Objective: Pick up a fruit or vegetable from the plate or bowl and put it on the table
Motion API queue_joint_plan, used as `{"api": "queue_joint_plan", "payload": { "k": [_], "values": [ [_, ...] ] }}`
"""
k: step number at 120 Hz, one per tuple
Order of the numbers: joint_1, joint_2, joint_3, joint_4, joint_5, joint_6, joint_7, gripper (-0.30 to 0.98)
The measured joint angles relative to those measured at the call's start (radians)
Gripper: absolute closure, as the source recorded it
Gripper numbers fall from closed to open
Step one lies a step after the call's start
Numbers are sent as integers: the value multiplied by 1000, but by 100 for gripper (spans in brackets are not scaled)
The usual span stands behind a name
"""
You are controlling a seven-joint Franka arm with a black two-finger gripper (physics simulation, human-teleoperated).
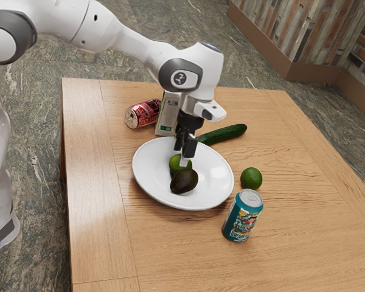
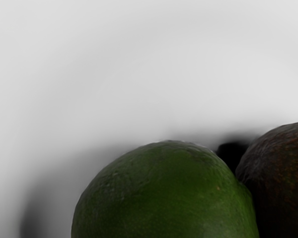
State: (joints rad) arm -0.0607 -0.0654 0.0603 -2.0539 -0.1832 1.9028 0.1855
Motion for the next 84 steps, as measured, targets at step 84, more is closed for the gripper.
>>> {"api": "queue_joint_plan", "payload": {
  "k": [84],
  "values": [
    [-11,5,-11,-26,6,57,-4,28]
  ]
}}
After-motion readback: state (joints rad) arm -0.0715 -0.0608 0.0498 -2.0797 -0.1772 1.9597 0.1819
